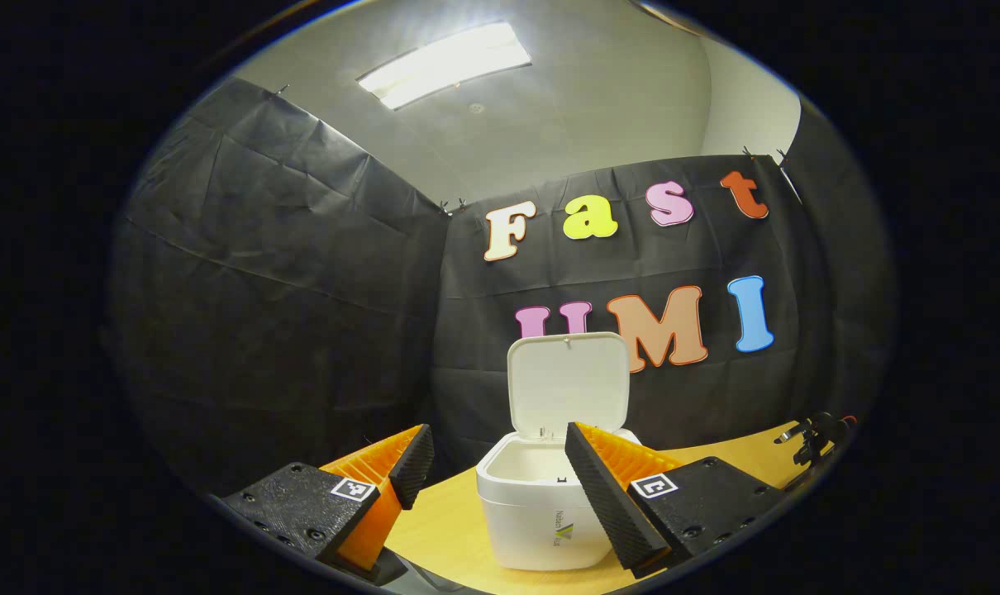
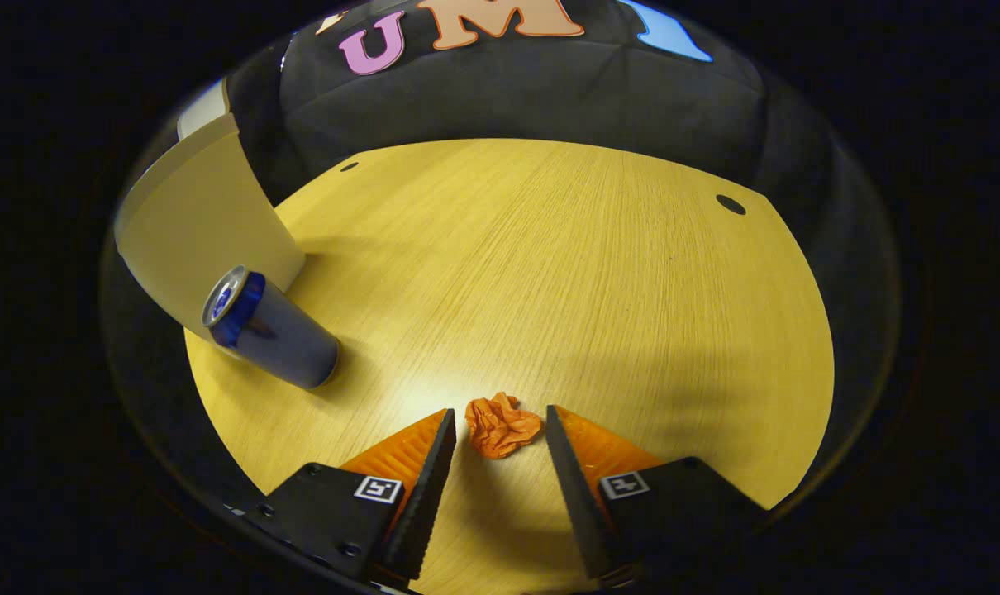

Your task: Press the lid of the desktop garbage bin to open it, pick up the crumpled paper on the desktop and throw it into the bin, then pick up the pop can on the desktop and drop it into the bin, and finally close the garbage bin lid.

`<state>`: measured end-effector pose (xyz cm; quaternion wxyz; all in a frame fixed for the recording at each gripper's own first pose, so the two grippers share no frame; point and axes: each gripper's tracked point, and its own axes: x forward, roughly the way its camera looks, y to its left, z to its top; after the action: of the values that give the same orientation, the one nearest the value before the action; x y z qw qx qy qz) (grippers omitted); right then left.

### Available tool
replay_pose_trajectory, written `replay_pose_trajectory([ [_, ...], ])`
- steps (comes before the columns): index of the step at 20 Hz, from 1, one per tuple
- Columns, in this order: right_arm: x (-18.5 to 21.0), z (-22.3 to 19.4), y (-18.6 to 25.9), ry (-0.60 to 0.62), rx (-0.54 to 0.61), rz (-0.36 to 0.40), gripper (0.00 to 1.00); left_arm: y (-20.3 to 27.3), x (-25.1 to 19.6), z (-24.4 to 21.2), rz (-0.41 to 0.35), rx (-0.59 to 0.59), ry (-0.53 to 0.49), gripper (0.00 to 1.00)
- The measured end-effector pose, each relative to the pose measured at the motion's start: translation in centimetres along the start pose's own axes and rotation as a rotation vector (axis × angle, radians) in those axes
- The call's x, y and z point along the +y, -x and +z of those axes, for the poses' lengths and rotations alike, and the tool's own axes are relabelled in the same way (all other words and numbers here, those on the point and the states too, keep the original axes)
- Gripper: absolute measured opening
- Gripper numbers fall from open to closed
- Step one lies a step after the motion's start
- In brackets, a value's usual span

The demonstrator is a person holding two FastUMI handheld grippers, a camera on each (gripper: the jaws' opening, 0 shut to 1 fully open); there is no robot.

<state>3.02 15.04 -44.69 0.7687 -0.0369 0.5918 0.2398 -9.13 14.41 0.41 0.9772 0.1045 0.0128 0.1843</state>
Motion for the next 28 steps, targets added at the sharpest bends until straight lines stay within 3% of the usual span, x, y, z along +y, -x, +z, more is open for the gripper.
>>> replay_pose_trajectory([
  [1, -0.2, -0.2, -0.2, 0.004, 0.007, -0.010, 0.66, -0.1, 0.2, 0.1, 0.007, -0.002, -0.004, 0.99],
  [2, -0.1, -0.1, -0.3, 0.005, 0.003, -0.011, 0.51, 0.0, 0.5, -0.1, 0.013, -0.001, -0.008, 0.95],
  [4, 0.0, 0.1, -0.2, 0.004, -0.001, -0.008, 0.39, 0.0, 1.0, -0.2, 0.027, 0.001, -0.009, 0.96],
  [9, 0.1, 1.0, 1.1, 0.006, -0.044, -0.020, 0.24, -0.1, 1.9, 0.1, 0.046, -0.015, 0.004, 0.98],
  [14, 2.5, 4.5, 6.2, 0.010, -0.163, 0.048, 0.23, 0.1, 2.3, -0.5, 0.044, -0.009, 0.025, 0.95],
  [17, 3.7, 7.9, 12.1, 0.031, -0.262, 0.118, 0.23, 0.1, 2.5, -1.0, 0.036, 0.001, 0.039, 0.95],
  [22, 5.4, 13.3, 23.6, 0.040, -0.402, 0.323, 0.23, 0.6, 3.2, -1.9, 0.037, 0.019, 0.063, 0.99],
  [24, 4.7, 14.6, 27.6, 0.091, -0.478, 0.357, 0.23, 1.0, 3.8, -2.1, 0.045, 0.026, 0.056, 0.98],
  [28, 4.2, 15.2, 30.3, 0.232, -0.572, 0.421, 0.23, 2.2, 5.3, -2.5, 0.067, 0.041, 0.035, 0.98],
])
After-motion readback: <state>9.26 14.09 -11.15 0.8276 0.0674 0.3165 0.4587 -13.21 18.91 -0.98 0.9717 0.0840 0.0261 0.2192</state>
